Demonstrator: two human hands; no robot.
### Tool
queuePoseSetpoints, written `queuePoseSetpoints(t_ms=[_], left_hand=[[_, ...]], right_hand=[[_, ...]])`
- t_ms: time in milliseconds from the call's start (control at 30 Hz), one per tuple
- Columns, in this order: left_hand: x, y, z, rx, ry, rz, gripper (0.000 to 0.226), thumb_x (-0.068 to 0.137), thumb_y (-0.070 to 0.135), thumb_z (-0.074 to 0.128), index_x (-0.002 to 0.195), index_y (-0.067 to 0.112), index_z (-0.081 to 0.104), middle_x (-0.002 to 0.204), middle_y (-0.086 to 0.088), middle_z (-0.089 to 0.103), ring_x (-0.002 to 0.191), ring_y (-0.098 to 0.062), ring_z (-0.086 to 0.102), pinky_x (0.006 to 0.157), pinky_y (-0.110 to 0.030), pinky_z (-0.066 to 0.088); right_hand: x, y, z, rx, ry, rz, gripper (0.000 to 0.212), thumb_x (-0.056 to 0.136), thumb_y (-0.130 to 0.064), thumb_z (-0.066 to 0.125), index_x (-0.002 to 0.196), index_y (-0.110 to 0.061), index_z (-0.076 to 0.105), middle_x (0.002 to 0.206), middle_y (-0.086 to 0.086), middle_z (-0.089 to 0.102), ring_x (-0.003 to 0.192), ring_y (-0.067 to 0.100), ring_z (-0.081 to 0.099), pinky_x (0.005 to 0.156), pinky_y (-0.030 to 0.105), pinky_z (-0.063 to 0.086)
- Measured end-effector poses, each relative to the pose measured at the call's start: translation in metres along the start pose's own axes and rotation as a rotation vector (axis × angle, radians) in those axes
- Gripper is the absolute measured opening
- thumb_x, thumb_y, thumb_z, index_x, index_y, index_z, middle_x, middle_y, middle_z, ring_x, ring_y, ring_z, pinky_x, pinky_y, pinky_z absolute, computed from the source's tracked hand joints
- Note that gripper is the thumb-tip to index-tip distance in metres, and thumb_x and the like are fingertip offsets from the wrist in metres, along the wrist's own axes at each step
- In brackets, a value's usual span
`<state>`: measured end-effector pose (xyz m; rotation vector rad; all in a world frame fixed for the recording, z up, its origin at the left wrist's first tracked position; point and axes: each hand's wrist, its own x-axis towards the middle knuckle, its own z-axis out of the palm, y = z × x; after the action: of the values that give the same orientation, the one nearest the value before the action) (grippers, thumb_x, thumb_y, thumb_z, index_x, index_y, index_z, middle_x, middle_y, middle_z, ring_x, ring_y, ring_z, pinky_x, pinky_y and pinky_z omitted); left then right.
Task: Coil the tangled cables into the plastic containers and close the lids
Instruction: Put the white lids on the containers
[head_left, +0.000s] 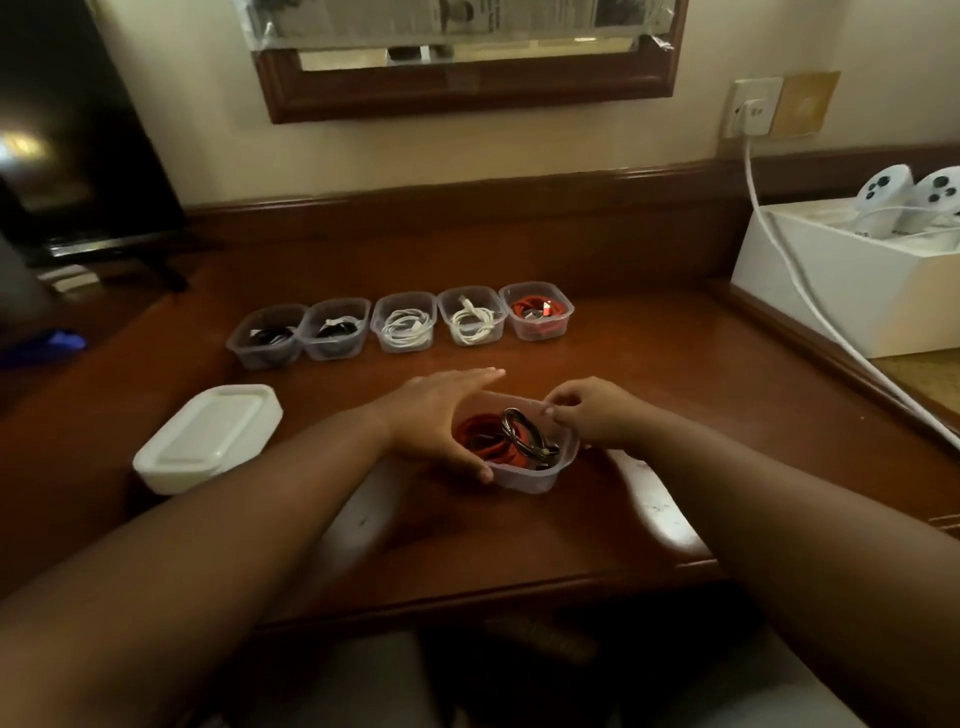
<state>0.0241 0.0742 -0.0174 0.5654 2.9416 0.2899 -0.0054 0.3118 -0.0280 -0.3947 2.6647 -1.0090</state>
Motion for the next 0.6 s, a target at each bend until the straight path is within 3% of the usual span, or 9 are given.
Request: queuePoseSetpoints(t_ms=[133, 233, 300, 400, 467, 533, 600], left_hand=[[-0.035, -0.010, 0.010, -0.087, 0.027, -0.124, 0.124, 0.054, 0.074, 0.079, 0.154, 0.043, 0.012, 0.161, 0.006, 0.025, 0.148, -0.018, 0.023, 0.119, -0.043, 0.026], [-0.051, -0.023, 0.016, -0.113, 0.121, -0.236, 0.122, 0.054, 0.077, 0.077, 0.153, 0.043, 0.016, 0.161, 0.004, 0.026, 0.147, -0.021, 0.025, 0.117, -0.045, 0.028], [-0.057, -0.029, 0.018, -0.193, 0.158, -0.305, 0.123, 0.050, 0.078, 0.077, 0.152, 0.045, 0.018, 0.161, 0.003, 0.026, 0.147, -0.023, 0.026, 0.115, -0.048, 0.031], [-0.065, -0.034, 0.017, -0.321, 0.171, -0.305, 0.119, 0.053, 0.073, 0.081, 0.152, 0.045, 0.021, 0.161, 0.004, 0.025, 0.146, -0.021, 0.028, 0.114, -0.046, 0.034], [-0.069, -0.042, 0.014, -0.487, 0.244, -0.281, 0.109, 0.060, 0.072, 0.078, 0.151, 0.042, 0.026, 0.161, 0.005, 0.028, 0.145, -0.018, 0.030, 0.112, -0.043, 0.037], [-0.073, -0.055, 0.006, -0.538, 0.417, -0.370, 0.086, 0.074, 0.067, 0.071, 0.148, 0.038, 0.035, 0.157, 0.003, 0.035, 0.140, -0.018, 0.038, 0.105, -0.040, 0.041], [-0.080, -0.081, -0.007, -0.255, 0.522, -0.553, 0.066, 0.085, 0.056, 0.067, 0.142, 0.028, 0.047, 0.150, -0.005, 0.043, 0.132, -0.025, 0.046, 0.100, -0.043, 0.045]], right_hand=[[-0.006, -0.016, 0.032, 0.164, 0.052, -0.077, 0.030, 0.103, -0.035, 0.045, 0.122, -0.016, 0.058, 0.113, 0.006, 0.063, 0.100, 0.020, 0.061, 0.079, 0.032, 0.052], [-0.013, -0.019, 0.047, 0.260, -0.038, -0.153, 0.064, 0.091, -0.043, 0.063, 0.146, -0.022, 0.039, 0.147, 0.004, 0.044, 0.129, 0.022, 0.047, 0.088, 0.028, 0.046], [-0.015, -0.022, 0.056, 0.204, -0.084, -0.214, 0.088, 0.081, -0.039, 0.077, 0.152, -0.023, 0.028, 0.155, 0.002, 0.034, 0.135, 0.020, 0.040, 0.090, 0.023, 0.042], [-0.010, -0.025, 0.069, 0.161, -0.036, -0.252, 0.102, 0.074, -0.035, 0.084, 0.154, -0.022, 0.023, 0.158, 0.002, 0.031, 0.140, 0.019, 0.036, 0.102, 0.026, 0.038], [-0.008, -0.026, 0.073, 0.146, -0.003, -0.253, 0.103, 0.073, -0.037, 0.084, 0.154, -0.023, 0.023, 0.157, 0.001, 0.033, 0.140, 0.019, 0.037, 0.105, 0.029, 0.037], [-0.007, -0.024, 0.075, 0.108, 0.022, -0.255, 0.104, 0.072, -0.040, 0.084, 0.154, -0.023, 0.022, 0.157, 0.000, 0.034, 0.140, 0.018, 0.037, 0.108, 0.031, 0.036], [-0.006, -0.023, 0.076, 0.092, 0.031, -0.250, 0.107, 0.072, -0.043, 0.084, 0.155, -0.025, 0.020, 0.158, 0.000, 0.032, 0.142, 0.019, 0.035, 0.110, 0.034, 0.036]])
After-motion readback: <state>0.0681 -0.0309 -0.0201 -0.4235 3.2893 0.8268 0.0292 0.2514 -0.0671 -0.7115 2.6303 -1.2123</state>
